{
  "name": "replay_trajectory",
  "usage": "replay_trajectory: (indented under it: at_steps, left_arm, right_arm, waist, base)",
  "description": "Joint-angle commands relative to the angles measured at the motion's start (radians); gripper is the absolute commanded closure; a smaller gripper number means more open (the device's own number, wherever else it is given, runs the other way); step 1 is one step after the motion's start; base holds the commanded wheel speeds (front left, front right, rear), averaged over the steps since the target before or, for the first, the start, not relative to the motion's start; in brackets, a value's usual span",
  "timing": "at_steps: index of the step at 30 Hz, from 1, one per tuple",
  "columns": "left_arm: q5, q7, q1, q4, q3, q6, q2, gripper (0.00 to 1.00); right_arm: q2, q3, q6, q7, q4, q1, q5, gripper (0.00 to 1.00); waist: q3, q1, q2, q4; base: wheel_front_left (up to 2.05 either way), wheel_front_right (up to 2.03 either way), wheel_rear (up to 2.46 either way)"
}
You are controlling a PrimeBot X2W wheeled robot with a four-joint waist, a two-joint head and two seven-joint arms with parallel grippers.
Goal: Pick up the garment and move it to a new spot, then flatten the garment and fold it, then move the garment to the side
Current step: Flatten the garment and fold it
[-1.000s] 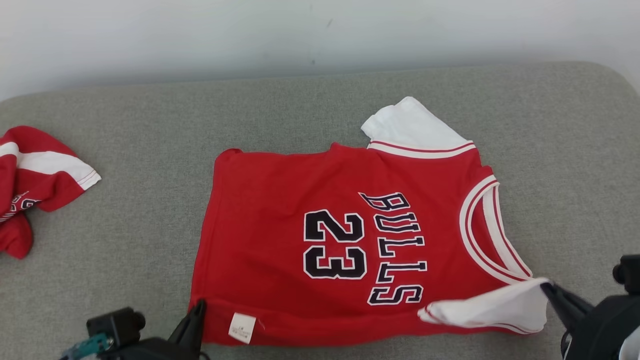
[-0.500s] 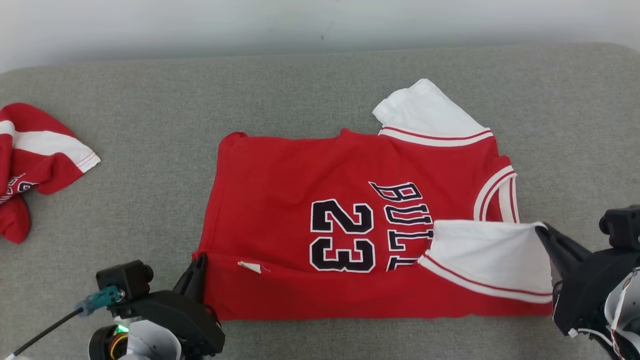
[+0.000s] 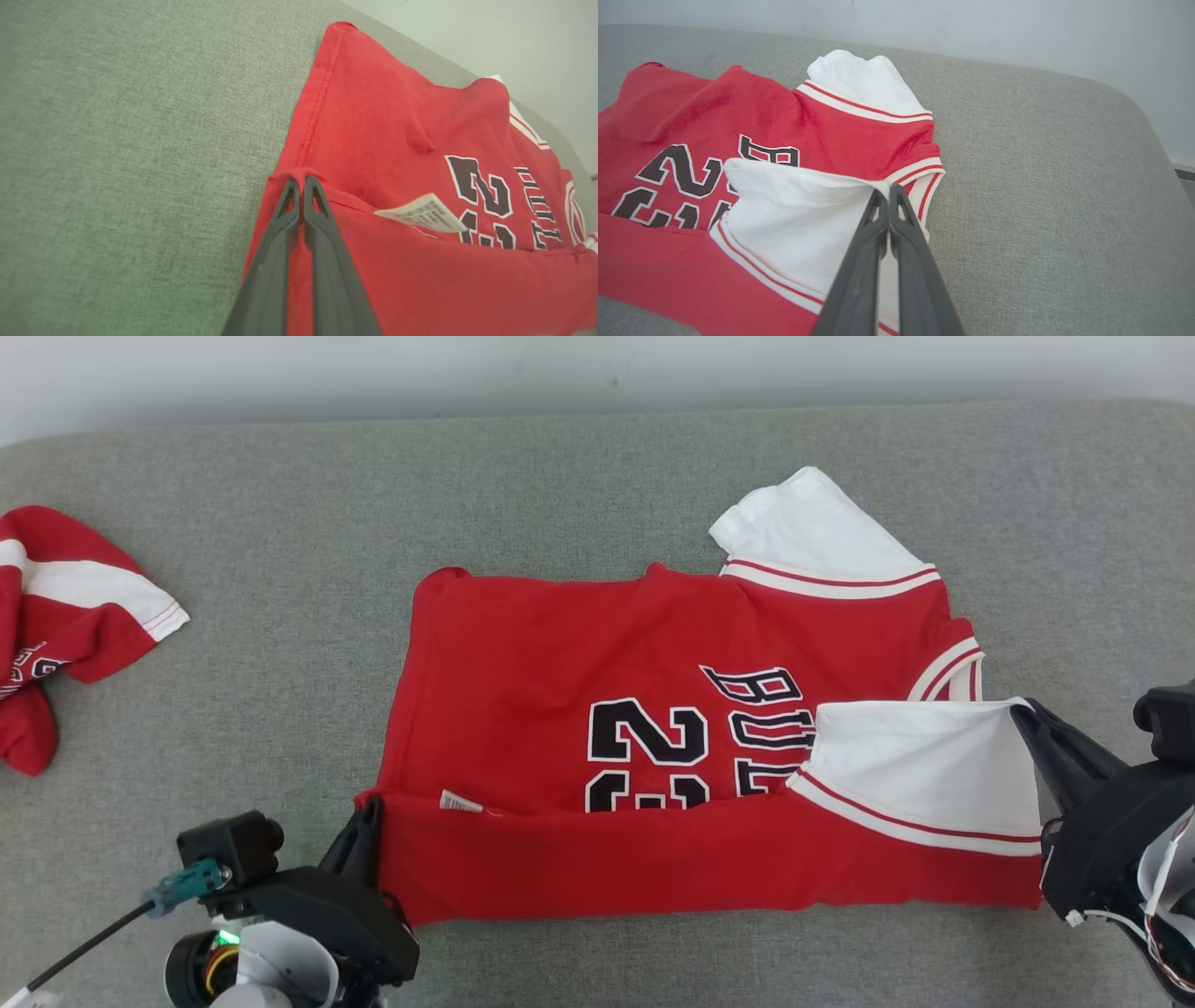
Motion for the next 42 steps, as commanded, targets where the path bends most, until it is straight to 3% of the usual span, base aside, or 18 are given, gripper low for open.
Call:
replay_trajectory:
  at_steps: [1, 6, 7, 8, 9, 16, 22, 28, 42]
  left_arm:
    - [0.009, -0.006, -0.023, 0.005, 0.0, -0.003, -0.002, 1.0]
    - [0.026, -0.02, -0.058, 0.033, -0.007, -0.006, -0.007, 1.0]
    - [0.033, -0.024, -0.065, 0.041, -0.009, -0.004, -0.008, 0.95]
    - [0.04, -0.028, -0.071, 0.049, -0.011, 0.0, -0.007, 0.16]
    - [0.043, -0.031, -0.076, 0.056, -0.014, 0.001, -0.009, 0.0]
    - [0.069, -0.07, -0.051, 0.081, -0.026, 0.002, 0.003, 0.0]
    - [0.122, -0.123, 0.02, 0.048, -0.05, 0.003, 0.044, 0.0]
    - [0.164, -0.136, 0.073, 0.05, -0.098, 0.009, 0.049, 0.0]
    - [0.175, -0.091, 0.013, 0.159, -0.139, 0.012, 0.026, 0.0]
  right_arm:
    - [-0.007, 0.005, -0.002, -0.007, 0.007, -0.016, 0.003, 1.0]
    - [0.007, 0.005, -0.002, -0.014, 0.062, -0.044, -0.009, 1.0]
    - [0.015, 0.003, -0.002, -0.018, 0.074, -0.05, -0.012, 0.46]
    - [0.025, -0.002, -0.002, -0.029, 0.085, -0.059, -0.017, 0.0]
    - [0.033, -0.003, -0.002, -0.038, 0.094, -0.066, -0.019, 0.0]
    - [0.099, -0.055, -0.002, -0.035, 0.112, -0.04, -0.011, 0.0]
    - [0.194, -0.169, -0.002, 0.084, 0.058, 0.074, -0.02, 0.0]
    - [0.284, -0.24, -0.002, 0.147, 0.038, 0.156, -0.055, 0.0]
    - [0.336, -0.292, -0.002, 0.161, 0.207, 0.075, -0.132, 0.0]
  waist:
    - [0.005, -0.0001, -0.0001, 0.003]
    - [0.017, -0.0001, -0.0001, 0.007]
    - [0.018, -0.0001, -0.0001, 0.007]
    - [0.019, -0.0001, -0.0001, 0.008]
    - [0.02, -0.0001, -0.0001, 0.009]
    - [0.0, -0.0001, -0.0001, 0.011]
    - [-0.026, -0.0001, -0.0001, 0.014]
    - [-0.032, -0.0001, -0.0001, 0.007]
    - [0.015, -0.0001, -0.0001, 0.0]
  base:
    - [0.0, 0.0, 0.0]
    - [0.0, 0.0, 0.0]
    - [0.0, 0.0, 0.0]
    - [0.0, 0.0, 0.0]
    - [0.0, 0.0, 0.0]
    - [0.0, 0.0, 0.0]
    - [0.0, 0.0, 0.0]
    - [0.0, 0.0, 0.0]
    - [0.0, 0.0, 0.0]
